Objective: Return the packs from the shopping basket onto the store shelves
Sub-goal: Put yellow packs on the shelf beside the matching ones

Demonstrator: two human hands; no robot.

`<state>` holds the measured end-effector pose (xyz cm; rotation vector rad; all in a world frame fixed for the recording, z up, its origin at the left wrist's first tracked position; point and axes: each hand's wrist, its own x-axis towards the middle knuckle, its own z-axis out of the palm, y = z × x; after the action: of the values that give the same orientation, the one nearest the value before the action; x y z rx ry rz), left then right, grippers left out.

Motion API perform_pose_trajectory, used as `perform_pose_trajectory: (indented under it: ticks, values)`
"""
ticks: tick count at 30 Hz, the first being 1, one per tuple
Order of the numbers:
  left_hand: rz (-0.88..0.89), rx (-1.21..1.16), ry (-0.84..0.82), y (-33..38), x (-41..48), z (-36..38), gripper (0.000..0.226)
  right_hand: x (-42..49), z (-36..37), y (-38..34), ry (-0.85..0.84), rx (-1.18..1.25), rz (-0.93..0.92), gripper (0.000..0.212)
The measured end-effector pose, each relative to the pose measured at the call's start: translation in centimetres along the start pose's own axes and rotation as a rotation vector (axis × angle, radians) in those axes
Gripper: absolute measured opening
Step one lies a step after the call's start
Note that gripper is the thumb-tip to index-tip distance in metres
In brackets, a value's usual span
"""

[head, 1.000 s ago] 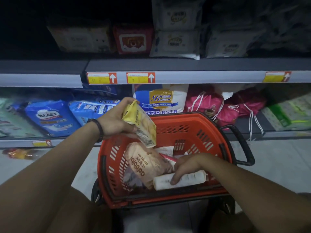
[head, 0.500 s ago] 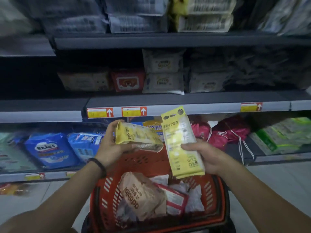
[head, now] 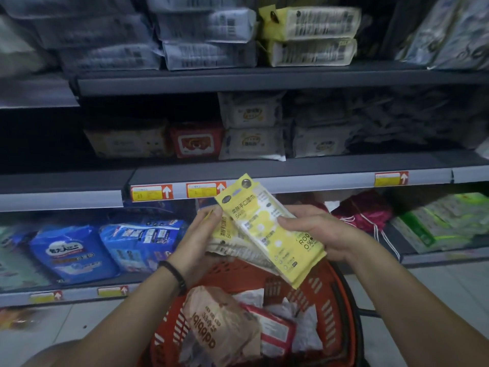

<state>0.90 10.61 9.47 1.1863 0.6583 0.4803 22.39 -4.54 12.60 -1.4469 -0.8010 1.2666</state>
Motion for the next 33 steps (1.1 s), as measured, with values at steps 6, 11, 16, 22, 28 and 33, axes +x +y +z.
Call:
perform_pose_trajectory:
  ticks: [6,11,16,22,28,33]
  values:
    - [0.011,-0.020,-0.036,0.3,0.0,1.4,0.065,0.6,-0.9,-0.9,-0.083,-0.183,-0.072,0.039]
    - [0.095,-0.052,0.107,0.2,0.2,1.6,0.042,0.8,1.4,-0.9,0.479,-0.335,-0.327,0.006]
    - [0.136,-0.125,0.228,1.2,-0.2,1.8,0.072,0.4,2.1,0.4,0.471,-0.104,-0.221,0.047]
    - [0.059,-0.301,0.203,2.3,-0.9,1.9,0.052,-0.1,3.5,2.6,0.375,-0.098,-0.235,0.123]
    - [0.093,-0.403,0.019,3.6,-1.7,2.0,0.045,-0.7,3.7,2.1,0.480,0.011,-0.366,0.118]
    - [0.239,-0.159,-0.059,4.6,-1.7,1.9,0.076,-1.3,4.1,0.0,0.561,0.050,-0.450,0.099]
